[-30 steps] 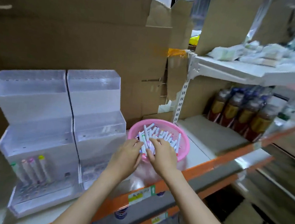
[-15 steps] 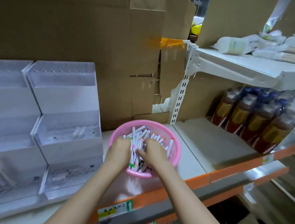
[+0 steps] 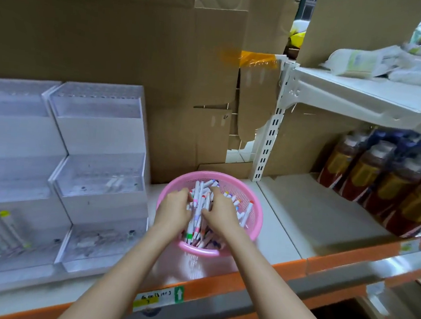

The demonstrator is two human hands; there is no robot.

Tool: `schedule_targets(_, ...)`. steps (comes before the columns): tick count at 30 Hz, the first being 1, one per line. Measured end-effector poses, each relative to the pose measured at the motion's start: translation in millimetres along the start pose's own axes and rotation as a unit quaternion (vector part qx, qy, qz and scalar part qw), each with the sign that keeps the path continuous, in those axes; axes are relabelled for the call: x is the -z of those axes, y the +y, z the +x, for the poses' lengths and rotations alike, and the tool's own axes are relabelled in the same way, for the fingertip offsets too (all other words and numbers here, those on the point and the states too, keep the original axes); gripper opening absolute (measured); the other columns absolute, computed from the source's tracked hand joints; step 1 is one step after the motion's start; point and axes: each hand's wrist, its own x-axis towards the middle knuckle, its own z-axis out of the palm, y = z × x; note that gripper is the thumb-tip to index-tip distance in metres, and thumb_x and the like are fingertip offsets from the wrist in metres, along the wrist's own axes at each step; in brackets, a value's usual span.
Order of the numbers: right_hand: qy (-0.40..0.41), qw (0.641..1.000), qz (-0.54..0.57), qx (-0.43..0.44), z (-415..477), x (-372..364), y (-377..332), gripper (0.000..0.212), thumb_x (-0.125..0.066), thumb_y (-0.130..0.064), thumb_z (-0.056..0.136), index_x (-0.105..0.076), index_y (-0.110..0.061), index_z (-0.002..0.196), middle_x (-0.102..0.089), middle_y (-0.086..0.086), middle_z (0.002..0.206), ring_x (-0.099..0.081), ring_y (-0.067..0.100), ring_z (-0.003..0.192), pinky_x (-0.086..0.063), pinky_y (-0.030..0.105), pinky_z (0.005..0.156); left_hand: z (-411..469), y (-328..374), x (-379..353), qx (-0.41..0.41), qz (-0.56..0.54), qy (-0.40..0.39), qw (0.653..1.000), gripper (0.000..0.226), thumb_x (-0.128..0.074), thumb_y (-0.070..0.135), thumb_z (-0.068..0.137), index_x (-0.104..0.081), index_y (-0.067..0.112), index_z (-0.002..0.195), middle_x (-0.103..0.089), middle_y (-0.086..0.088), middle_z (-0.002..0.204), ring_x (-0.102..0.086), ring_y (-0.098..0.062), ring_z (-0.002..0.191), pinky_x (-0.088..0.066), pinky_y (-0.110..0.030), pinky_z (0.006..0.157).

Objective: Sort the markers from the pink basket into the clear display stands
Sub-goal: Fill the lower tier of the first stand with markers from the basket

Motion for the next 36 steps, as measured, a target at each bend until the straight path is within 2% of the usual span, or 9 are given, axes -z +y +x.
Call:
schedule_targets(5,0.016,0.999,0.045,0.004,-5.8,4.6,4.0,0.048,-0.054,-0.005,0.083,-0.042,-0.008,0.129,-0.064,0.016,0.087,-0.061,0.034,0.084,-0.050,0.042,0.072,-1.6,2.3,2.1,-0.005,-0.031,0.012,0.999,0.029,-0.057,0.005,0.081,-0.050,0.011,0.107,-0.064,-0.009,0.101,-0.056,-0.028,0.087,-0.037,-0.032,0.065)
schedule_targets(8,0.030,0.997,0.070,0.021,-11.7,9.4,2.8,0.050,-0.055,-0.004,0.085,-0.041,-0.011,0.132,-0.060,0.007,0.079,-0.060,0.028,0.077,-0.046,0.035,0.065,-4.6,4.1,5.8,-0.008,-0.055,0.023,0.998,0.047,-0.055,0.001,0.077,-0.050,0.011,0.122,-0.063,-0.008,0.106,-0.057,-0.028,0.091,-0.033,-0.029,0.064)
schedule_targets(13,0.060,0.991,0.101,0.059,-21.0,13.8,-4.0,0.045,-0.054,-0.004,0.086,-0.042,-0.015,0.128,-0.065,0.009,0.086,-0.059,0.026,0.072,-0.043,0.034,0.062,-9.8,2.2,10.4,-0.031,-0.089,0.054,0.994,0.056,-0.059,0.004,0.075,-0.052,0.018,0.129,-0.065,-0.004,0.110,-0.060,-0.026,0.091,-0.038,-0.024,0.068)
schedule_targets(17,0.091,0.983,0.121,0.101,-31.6,15.6,-14.6,0.048,-0.051,-0.005,0.087,-0.042,-0.023,0.130,-0.063,0.009,0.079,-0.059,0.025,0.067,-0.045,0.037,0.061,-18.8,5.3,17.7,-0.057,-0.132,0.091,0.985,0.051,-0.060,0.004,0.074,-0.052,0.026,0.120,-0.065,0.001,0.097,-0.060,-0.015,0.070,-0.050,-0.032,0.064)
schedule_targets(20,0.118,0.976,0.132,0.129,-37.8,20.9,-24.1,0.049,-0.052,-0.005,0.087,-0.044,-0.027,0.130,-0.067,0.006,0.084,-0.061,0.020,0.070,-0.046,0.034,0.064,-26.4,9.6,27.6,-0.081,-0.169,0.140,0.972,0.042,-0.060,0.004,0.078,-0.052,0.026,0.113,-0.062,0.003,0.091,-0.060,-0.013,0.071,-0.052,-0.033,0.065)
schedule_targets(25,0.136,0.963,0.159,0.169,-46.7,22.3,-44.1,0.049,-0.056,-0.005,0.086,-0.046,-0.030,0.128,-0.067,0.001,0.085,-0.062,0.016,0.072,-0.049,0.032,0.068,-39.3,10.4,50.8,-0.107,-0.184,0.181,0.960,0.033,-0.060,0.004,0.085,-0.052,0.020,0.113,-0.058,0.003,0.087,-0.058,-0.008,0.073,-0.043,-0.008,0.062)
schedule_targets(30,0.133,0.949,0.195,0.209,-55.9,11.8,-78.1,0.051,-0.058,-0.001,0.084,-0.048,-0.025,0.127,-0.065,0.000,0.084,-0.061,0.012,0.077,-0.051,0.029,0.074,-54.5,-8.9,79.1,-0.124,-0.184,0.194,0.956,0.029,-0.062,0.006,0.086,-0.053,0.019,0.111,-0.060,0.001,0.082,-0.060,-0.015,0.070,-0.049,-0.023,0.063)
schedule_targets(33,0.124,0.943,0.207,0.230,-59.0,-3.0,-103.5,0.052,-0.058,0.001,0.082,-0.048,-0.023,0.127,-0.064,0.000,0.082,-0.059,0.009,0.076,-0.051,0.030,0.074,-63.7,-29.4,100.0,-0.131,-0.178,0.205,0.954,0.031,-0.062,0.003,0.085,-0.053,0.020,0.110,-0.062,0.001,0.084,-0.061,-0.012,0.070,-0.050,-0.014,0.061)
schedule_targets(36,0.119,0.940,0.203,0.245,-62.2,-20.9,-129.8,0.051,-0.059,0.000,0.083,-0.047,-0.022,0.127,-0.062,0.001,0.079,-0.060,0.017,0.071,-0.051,0.034,0.071,-72.5,-54.3,122.0,-0.131,-0.171,0.215,0.953,0.029,-0.062,0.004,0.086,-0.053,0.019,0.109,-0.062,0.001,0.087,-0.062,-0.011,0.072,-0.053,-0.018,0.062)
